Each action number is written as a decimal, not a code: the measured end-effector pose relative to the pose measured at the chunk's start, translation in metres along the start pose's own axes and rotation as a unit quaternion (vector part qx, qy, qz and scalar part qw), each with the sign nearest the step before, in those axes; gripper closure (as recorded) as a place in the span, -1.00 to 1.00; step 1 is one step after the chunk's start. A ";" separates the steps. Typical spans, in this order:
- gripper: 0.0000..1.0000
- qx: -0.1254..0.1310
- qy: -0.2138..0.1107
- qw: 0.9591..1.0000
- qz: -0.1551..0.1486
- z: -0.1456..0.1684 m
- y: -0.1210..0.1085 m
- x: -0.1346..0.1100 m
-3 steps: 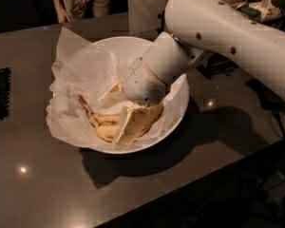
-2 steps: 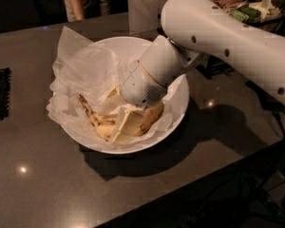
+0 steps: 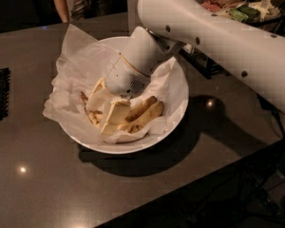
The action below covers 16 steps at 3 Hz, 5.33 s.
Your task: Pick banana from white bowl
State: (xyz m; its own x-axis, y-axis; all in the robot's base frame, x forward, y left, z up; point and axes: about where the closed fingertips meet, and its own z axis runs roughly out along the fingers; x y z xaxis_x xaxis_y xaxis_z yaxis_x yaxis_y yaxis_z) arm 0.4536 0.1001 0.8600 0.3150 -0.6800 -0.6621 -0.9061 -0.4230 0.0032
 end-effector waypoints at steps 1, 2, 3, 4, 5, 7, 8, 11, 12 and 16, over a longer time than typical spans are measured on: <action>-0.06 -0.008 0.007 0.999 -0.031 0.004 -0.022 -0.020; -0.04 -0.015 0.012 0.998 -0.062 0.009 -0.042 -0.044; -0.04 -0.016 0.011 0.997 -0.069 0.009 -0.045 -0.050; -0.04 0.002 0.020 0.997 -0.069 -0.007 -0.027 -0.055; -0.04 0.046 0.034 0.997 -0.056 -0.043 0.012 -0.056; 0.00 0.139 0.062 0.988 0.026 -0.108 0.057 -0.015; 0.02 0.161 0.068 0.984 0.027 -0.117 0.050 -0.013; 0.02 0.105 0.083 0.990 0.035 -0.085 0.012 -0.006; 0.02 0.058 0.099 0.991 0.061 -0.067 0.013 0.003; 0.00 -0.034 0.157 0.981 0.107 -0.032 0.001 0.018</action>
Offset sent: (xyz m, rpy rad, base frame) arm 0.0350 0.0858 0.0379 0.0088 -0.1038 0.1824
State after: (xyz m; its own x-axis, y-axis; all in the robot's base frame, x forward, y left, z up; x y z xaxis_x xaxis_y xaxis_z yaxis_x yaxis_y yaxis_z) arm 0.4670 0.0682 0.8723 0.2002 -0.9045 -0.3767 -0.9435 -0.2816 0.1747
